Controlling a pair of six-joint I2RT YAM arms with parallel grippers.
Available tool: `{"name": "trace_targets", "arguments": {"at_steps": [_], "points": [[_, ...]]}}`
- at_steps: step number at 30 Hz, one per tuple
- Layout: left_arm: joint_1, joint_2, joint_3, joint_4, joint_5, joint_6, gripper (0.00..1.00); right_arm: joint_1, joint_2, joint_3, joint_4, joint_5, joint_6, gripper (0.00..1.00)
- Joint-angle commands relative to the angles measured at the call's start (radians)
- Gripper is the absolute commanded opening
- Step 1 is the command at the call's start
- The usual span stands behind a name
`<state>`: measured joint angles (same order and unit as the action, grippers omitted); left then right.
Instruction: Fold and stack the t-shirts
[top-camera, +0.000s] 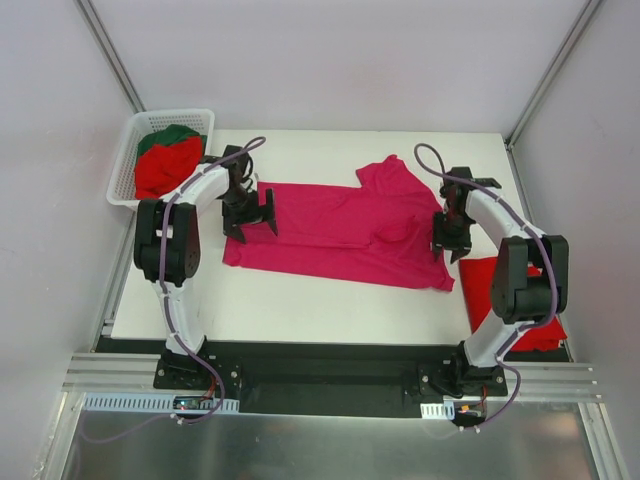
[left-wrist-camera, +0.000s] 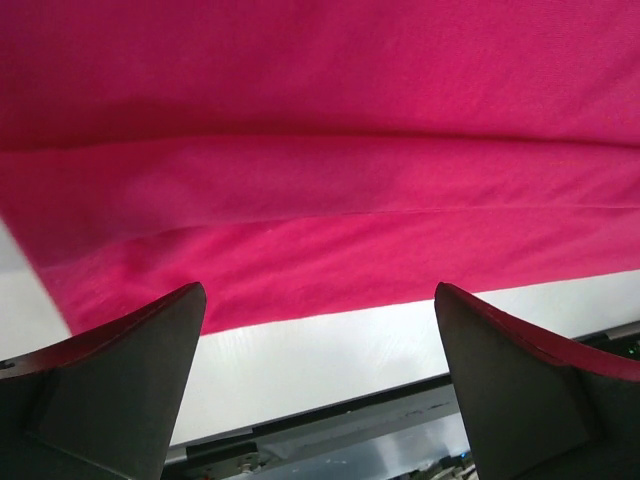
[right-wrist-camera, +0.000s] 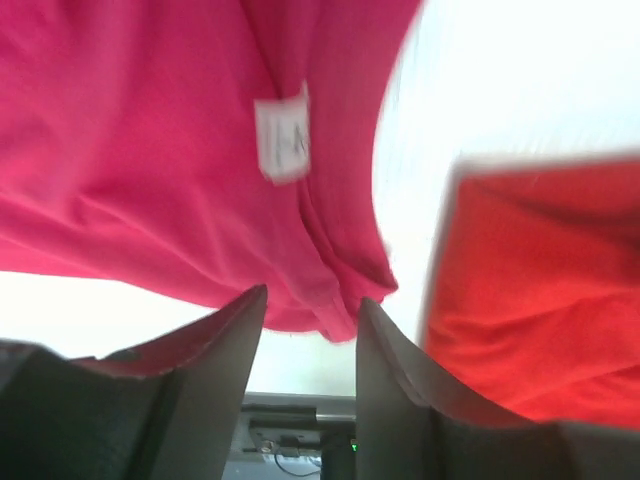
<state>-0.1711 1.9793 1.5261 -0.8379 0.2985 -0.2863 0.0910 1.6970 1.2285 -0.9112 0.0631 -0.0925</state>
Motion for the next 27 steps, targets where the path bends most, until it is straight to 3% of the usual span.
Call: {"name": "trace_targets", "arguments": {"at_steps": [1, 12, 22, 24, 27], "points": [[-0.019, 0.003, -0.006, 0.034, 0.103, -0.022, 0.99, 0.009, 0.070, 0.169, 0.043, -0.054, 0.011, 0.45], [-0.025, -0.043, -0.084, 0.042, 0.111, 0.001, 0.99, 0.045, 0.338, 0.420, 0.029, -0.112, -0.006, 0.47], [-0.025, -0.057, -0.127, 0.040, 0.117, 0.015, 1.00, 0.085, 0.458, 0.560, 0.018, -0.112, -0.019, 0.48], [-0.025, -0.057, -0.130, 0.039, 0.114, 0.018, 0.99, 0.090, 0.472, 0.586, 0.015, -0.112, -0.024, 0.43], [-0.025, -0.059, -0.133, 0.039, 0.119, 0.016, 0.99, 0.096, 0.486, 0.612, 0.015, -0.105, -0.026, 0.25]]}}
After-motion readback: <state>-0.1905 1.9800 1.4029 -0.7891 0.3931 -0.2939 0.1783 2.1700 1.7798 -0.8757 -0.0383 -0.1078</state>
